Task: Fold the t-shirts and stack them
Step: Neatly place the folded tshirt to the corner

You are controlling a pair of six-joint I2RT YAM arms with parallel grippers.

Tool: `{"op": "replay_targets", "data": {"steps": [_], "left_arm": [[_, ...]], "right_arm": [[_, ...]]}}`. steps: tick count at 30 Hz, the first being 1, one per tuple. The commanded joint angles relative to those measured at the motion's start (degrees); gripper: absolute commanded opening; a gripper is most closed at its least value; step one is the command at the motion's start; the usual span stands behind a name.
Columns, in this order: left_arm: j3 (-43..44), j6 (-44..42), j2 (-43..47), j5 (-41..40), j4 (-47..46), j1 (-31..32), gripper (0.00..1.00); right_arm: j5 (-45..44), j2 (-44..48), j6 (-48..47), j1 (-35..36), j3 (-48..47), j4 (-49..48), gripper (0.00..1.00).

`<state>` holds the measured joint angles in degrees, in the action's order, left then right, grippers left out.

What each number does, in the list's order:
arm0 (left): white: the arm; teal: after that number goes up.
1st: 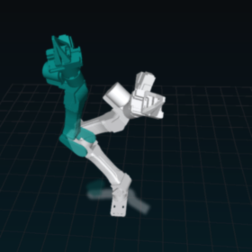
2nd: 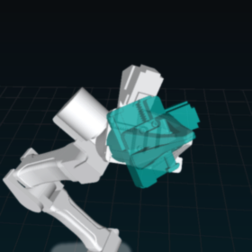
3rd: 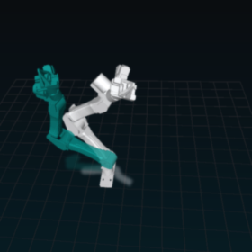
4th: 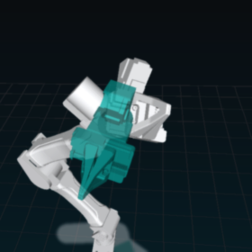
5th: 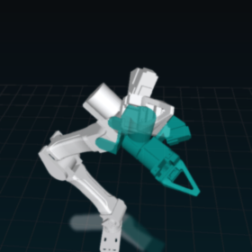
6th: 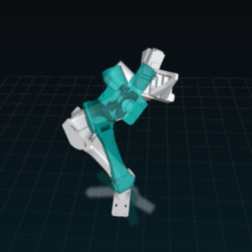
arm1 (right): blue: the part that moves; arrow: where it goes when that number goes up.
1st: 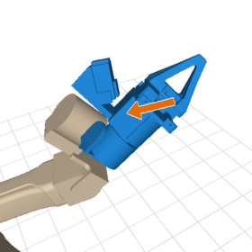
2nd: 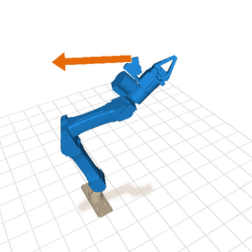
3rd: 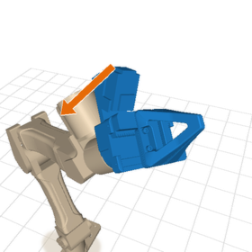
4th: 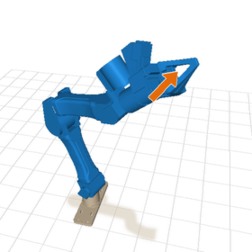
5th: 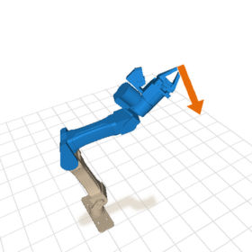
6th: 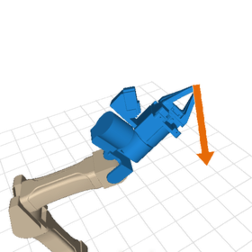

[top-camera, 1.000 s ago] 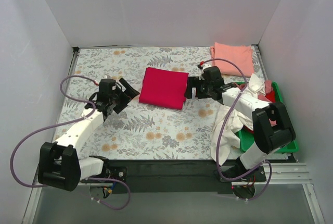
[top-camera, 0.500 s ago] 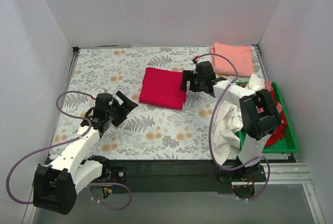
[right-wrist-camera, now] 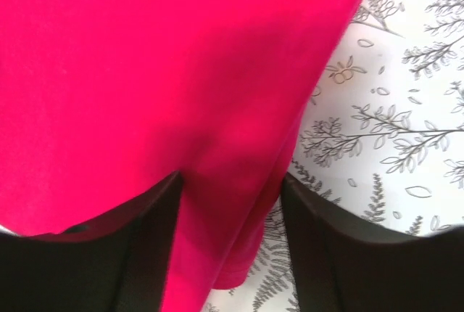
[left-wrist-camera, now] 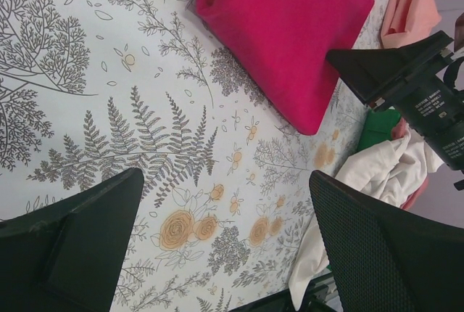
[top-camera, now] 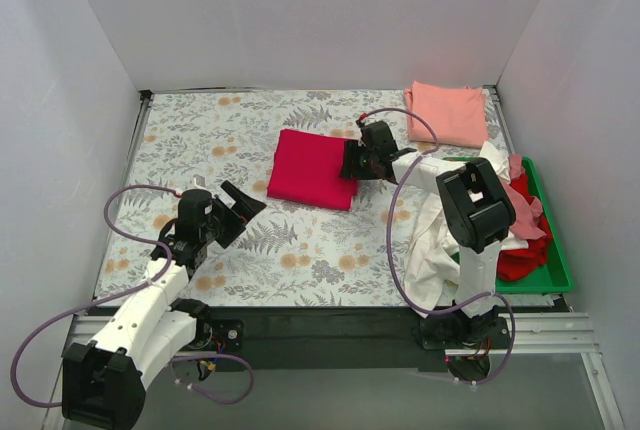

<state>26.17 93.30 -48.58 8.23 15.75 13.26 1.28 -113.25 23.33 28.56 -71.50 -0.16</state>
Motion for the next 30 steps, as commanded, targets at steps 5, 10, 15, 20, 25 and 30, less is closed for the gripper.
{"op": "replay_targets", "data": {"steps": [5, 10, 15, 20, 25, 30], "left_arm": [[-0.95, 0.22, 2.17, 0.65, -0.98, 0.19, 0.98], [-0.77, 0.13, 2.26, -0.32, -0.28, 0.19, 0.98], [-0.86, 0.22, 2.52, -1.72, 0.25, 0.19, 0.98], [-0.95, 0.66, 3.05, -3.30, 0.95, 0.19, 0.98], [-0.95, 1.10, 4.28, -5.94, 2.09, 0.10, 0.98], [-1.12, 1.54, 5.42, -7.52, 2.36, 0.19, 0.98]], "right_arm": [[-2.42, -3.28, 0.40, 1.94, -2.84, -1.07, 0.47], [-1.72, -6.27, -2.32, 3.08, -5.48, -0.81, 0.38], [-1.72, -10.14, -8.72, 3.17, -10.66, 1.92, 0.18], [-7.42, -10.68, -19.27, 3.09, -15.76, 7.26, 0.01], [-21.88, -7.87, -36.64, 3.17, -19.55, 10.01, 0.01], [-40.19, -7.60, -50.12, 2.12, -22.36, 9.92, 0.01]]}}
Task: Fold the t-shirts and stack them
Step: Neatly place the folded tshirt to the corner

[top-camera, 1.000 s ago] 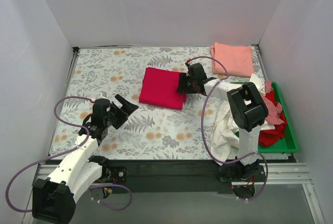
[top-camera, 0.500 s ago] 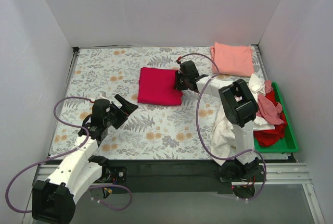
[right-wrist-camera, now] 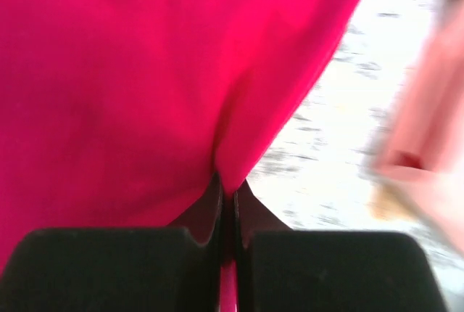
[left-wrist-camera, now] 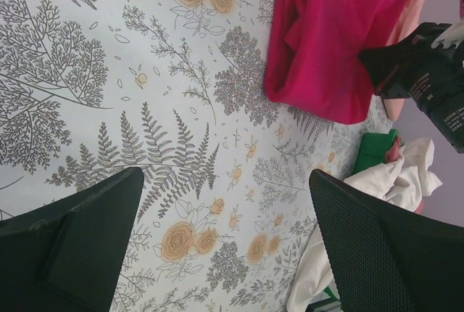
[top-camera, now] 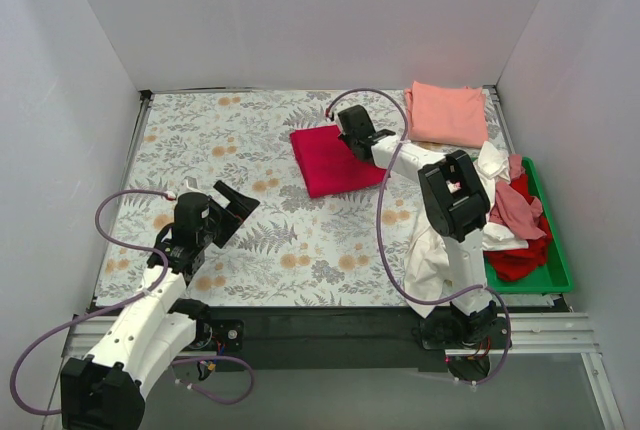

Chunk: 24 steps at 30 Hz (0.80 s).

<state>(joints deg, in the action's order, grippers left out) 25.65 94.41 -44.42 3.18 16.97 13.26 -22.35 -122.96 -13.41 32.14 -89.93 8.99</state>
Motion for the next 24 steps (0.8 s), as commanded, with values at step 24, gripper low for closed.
{"op": "replay_targets", "data": {"steps": [24], "left_arm": [[2.30, -0.10, -2.77, -9.59, 2.28, 0.19, 0.98]], "right_arm": [[-13.16, -1.93, -20.61, -14.56, -24.14, -2.05, 0.01]]}}
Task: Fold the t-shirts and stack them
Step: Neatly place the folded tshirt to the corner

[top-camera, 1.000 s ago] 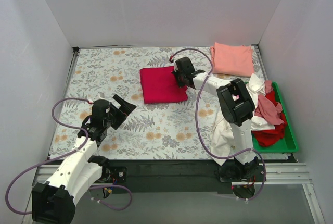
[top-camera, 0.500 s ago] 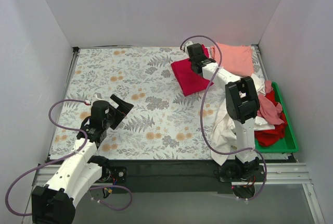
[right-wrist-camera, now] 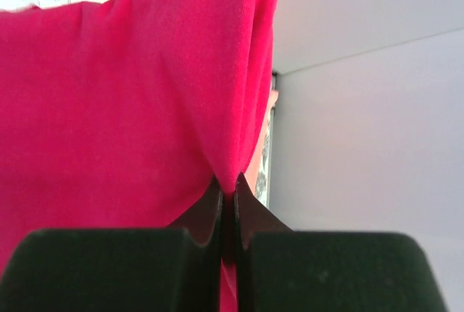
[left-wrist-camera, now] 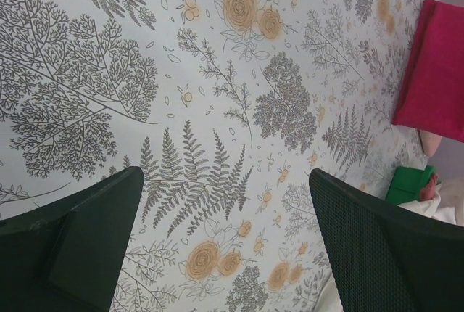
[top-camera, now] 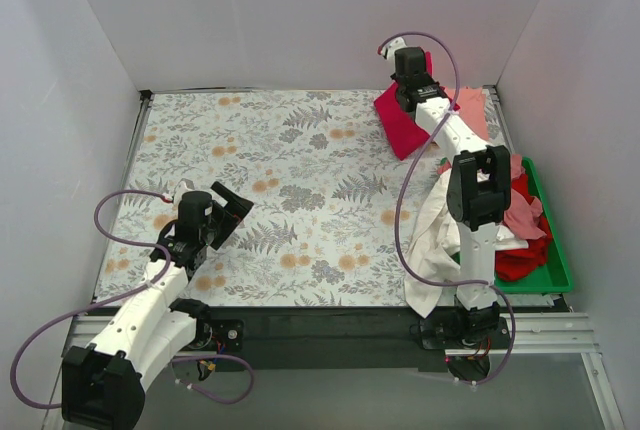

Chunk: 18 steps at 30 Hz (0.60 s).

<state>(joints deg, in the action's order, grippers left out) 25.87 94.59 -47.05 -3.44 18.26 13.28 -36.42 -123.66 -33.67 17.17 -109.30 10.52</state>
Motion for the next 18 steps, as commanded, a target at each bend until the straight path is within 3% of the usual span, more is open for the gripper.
{"op": "replay_targets", "data": {"steps": [1, 18], "left_arm": [[2.26, -0.28, -0.24, -3.23, 1.16, 0.17, 0.98], [3.14, -0.10, -1.47, -5.70, 2.39, 0.17, 0.98]], "right_arm": [[1.00, -1.67, -0.17, 0.41, -6.35, -3.58, 0.01], [3.11, -5.28, 7.91, -2.66, -19.28, -3.58, 0.01]]}}
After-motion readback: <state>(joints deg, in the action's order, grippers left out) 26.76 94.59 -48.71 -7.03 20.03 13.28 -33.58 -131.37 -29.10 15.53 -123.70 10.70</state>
